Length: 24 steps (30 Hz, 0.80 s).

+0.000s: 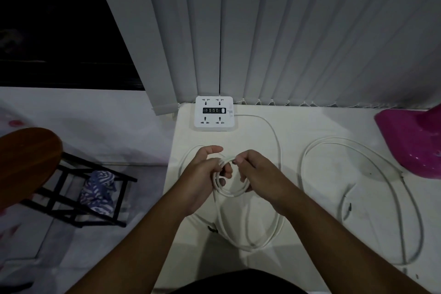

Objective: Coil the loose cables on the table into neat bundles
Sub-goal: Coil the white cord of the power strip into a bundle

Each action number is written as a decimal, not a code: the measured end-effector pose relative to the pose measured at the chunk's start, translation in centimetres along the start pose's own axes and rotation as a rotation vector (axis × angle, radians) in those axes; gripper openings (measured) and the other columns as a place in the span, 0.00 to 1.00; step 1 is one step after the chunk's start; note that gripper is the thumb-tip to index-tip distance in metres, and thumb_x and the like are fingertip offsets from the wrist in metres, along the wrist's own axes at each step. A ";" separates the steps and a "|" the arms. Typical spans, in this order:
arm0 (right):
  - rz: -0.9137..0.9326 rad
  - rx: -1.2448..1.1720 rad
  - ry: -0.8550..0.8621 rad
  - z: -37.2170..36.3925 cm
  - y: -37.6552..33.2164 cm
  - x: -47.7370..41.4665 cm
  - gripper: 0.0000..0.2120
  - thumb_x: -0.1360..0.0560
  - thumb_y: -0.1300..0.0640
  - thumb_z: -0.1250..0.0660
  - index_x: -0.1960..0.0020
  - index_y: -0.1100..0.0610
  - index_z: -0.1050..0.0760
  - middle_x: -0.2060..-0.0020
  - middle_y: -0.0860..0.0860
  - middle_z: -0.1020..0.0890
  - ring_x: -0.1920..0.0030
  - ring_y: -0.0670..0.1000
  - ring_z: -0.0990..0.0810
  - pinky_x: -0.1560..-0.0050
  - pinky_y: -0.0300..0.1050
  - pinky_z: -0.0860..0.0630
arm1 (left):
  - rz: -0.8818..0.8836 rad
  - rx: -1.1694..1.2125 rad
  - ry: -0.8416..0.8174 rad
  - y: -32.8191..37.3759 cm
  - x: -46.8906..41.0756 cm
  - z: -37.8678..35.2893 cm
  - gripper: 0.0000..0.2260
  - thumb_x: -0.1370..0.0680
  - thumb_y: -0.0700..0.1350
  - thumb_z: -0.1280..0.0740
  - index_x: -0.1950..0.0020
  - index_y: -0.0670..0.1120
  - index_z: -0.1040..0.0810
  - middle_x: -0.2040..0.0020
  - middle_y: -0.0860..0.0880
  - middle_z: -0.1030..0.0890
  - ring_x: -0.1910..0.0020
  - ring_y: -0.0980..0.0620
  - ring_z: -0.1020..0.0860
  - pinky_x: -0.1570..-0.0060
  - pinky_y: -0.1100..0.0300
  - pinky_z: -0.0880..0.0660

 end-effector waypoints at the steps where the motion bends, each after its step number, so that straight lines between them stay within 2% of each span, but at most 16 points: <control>1: -0.003 -0.052 0.046 0.0 0.1 -0.1 0.10 0.17 0.48 0.41 0.49 0.52 0.24 0.62 0.50 0.21 0.62 0.48 0.23 0.58 0.46 0.23 | 0.008 -0.044 0.004 -0.3 0.1 0.1 0.14 0.21 0.33 0.43 0.39 0.45 0.27 0.63 0.43 0.20 0.62 0.48 0.22 0.58 0.53 0.28; 3: -0.024 -0.179 0.120 0.0 0.3 -0.3 0.11 0.17 0.50 0.41 0.46 0.54 0.23 0.63 0.51 0.22 0.62 0.49 0.23 0.59 0.47 0.22 | 0.028 -0.120 0.020 -0.9 0.3 0.2 0.09 0.19 0.39 0.38 0.41 0.45 0.22 0.63 0.46 0.19 0.58 0.47 0.21 0.50 0.50 0.26; 5: -0.048 -0.218 0.139 -0.3 0.6 -0.2 0.11 0.16 0.50 0.41 0.45 0.56 0.24 0.62 0.52 0.21 0.62 0.50 0.22 0.58 0.48 0.21 | 0.018 -0.034 0.016 -1.2 0.6 0.1 0.08 0.17 0.41 0.38 0.44 0.42 0.20 0.65 0.47 0.21 0.57 0.46 0.20 0.48 0.50 0.26; 7: -0.065 -0.259 0.098 -0.9 1.1 0.0 0.10 0.16 0.51 0.41 0.45 0.56 0.24 0.59 0.53 0.19 0.59 0.51 0.19 0.56 0.49 0.18 | 0.002 0.115 0.042 -1.3 0.5 0.0 0.09 0.16 0.40 0.40 0.47 0.39 0.21 0.69 0.47 0.26 0.64 0.47 0.21 0.51 0.51 0.26; 10: -0.091 -0.341 0.016 -1.6 1.6 0.4 0.09 0.16 0.53 0.40 0.42 0.54 0.23 0.55 0.55 0.18 0.57 0.50 0.18 0.56 0.46 0.19 | 0.012 0.177 0.138 -1.6 0.1 -0.1 0.09 0.18 0.40 0.42 0.53 0.39 0.23 0.71 0.49 0.37 0.75 0.53 0.35 0.62 0.54 0.30; 12: -0.088 -0.285 0.001 -1.3 1.5 0.4 0.08 0.18 0.54 0.36 0.40 0.47 0.23 0.50 0.52 0.17 0.52 0.48 0.18 0.54 0.44 0.22 | 0.029 0.140 0.198 -1.6 -0.2 0.1 0.07 0.19 0.40 0.42 0.55 0.43 0.27 0.73 0.51 0.39 0.77 0.54 0.40 0.69 0.58 0.35; 14: -0.056 -0.160 0.001 -0.7 1.1 0.3 0.11 0.21 0.50 0.32 0.40 0.40 0.23 0.49 0.47 0.17 0.50 0.45 0.18 0.54 0.39 0.26 | 0.037 0.074 0.226 -1.5 -0.3 0.3 0.06 0.20 0.40 0.44 0.52 0.45 0.28 0.74 0.52 0.38 0.79 0.55 0.42 0.74 0.61 0.40; 16: 0.002 -0.063 -0.010 -0.4 0.4 0.2 0.08 0.22 0.46 0.32 0.43 0.39 0.20 0.53 0.45 0.17 0.56 0.42 0.19 0.59 0.34 0.26 | 0.041 0.013 0.213 -1.1 -0.5 0.4 0.09 0.20 0.40 0.47 0.48 0.45 0.28 0.75 0.53 0.37 0.78 0.55 0.42 0.75 0.62 0.42; 18: 0.053 -0.042 -0.023 -0.4 -0.1 0.0 0.07 0.20 0.48 0.34 0.47 0.44 0.17 0.61 0.45 0.19 0.64 0.42 0.23 0.66 0.33 0.27 | 0.037 0.001 0.170 -0.9 -0.6 0.3 0.11 0.21 0.39 0.49 0.45 0.45 0.28 0.74 0.51 0.34 0.77 0.54 0.41 0.73 0.61 0.41; 20: 0.065 -0.022 -0.003 -0.2 -0.3 -0.2 0.10 0.18 0.51 0.36 0.51 0.51 0.18 0.65 0.45 0.22 0.69 0.43 0.26 0.70 0.35 0.28 | 0.042 0.066 0.101 -0.7 -0.6 0.3 0.13 0.22 0.36 0.48 0.43 0.44 0.28 0.71 0.47 0.28 0.74 0.52 0.34 0.70 0.58 0.37; 22: 0.043 -0.045 0.029 0.0 0.0 -0.4 0.12 0.17 0.51 0.38 0.55 0.51 0.19 0.68 0.43 0.22 0.71 0.45 0.27 0.72 0.37 0.28 | 0.058 0.076 0.008 -0.7 -0.5 0.5 0.14 0.22 0.36 0.46 0.40 0.41 0.26 0.66 0.43 0.23 0.67 0.48 0.24 0.62 0.54 0.29; 24: 0.014 -0.112 0.065 0.0 0.5 -0.3 0.13 0.16 0.50 0.39 0.55 0.50 0.19 0.71 0.41 0.22 0.72 0.47 0.28 0.70 0.40 0.27 | 0.082 0.028 -0.050 -1.1 -0.3 0.8 0.14 0.20 0.38 0.42 0.38 0.41 0.22 0.64 0.44 0.22 0.58 0.45 0.18 0.52 0.50 0.25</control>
Point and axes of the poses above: each hand's wrist, its own x-axis away from the middle knuckle, its own z-axis out of the back of the hand, y = z × x, the point moved 4 cm from there along -x, towards the middle knuckle
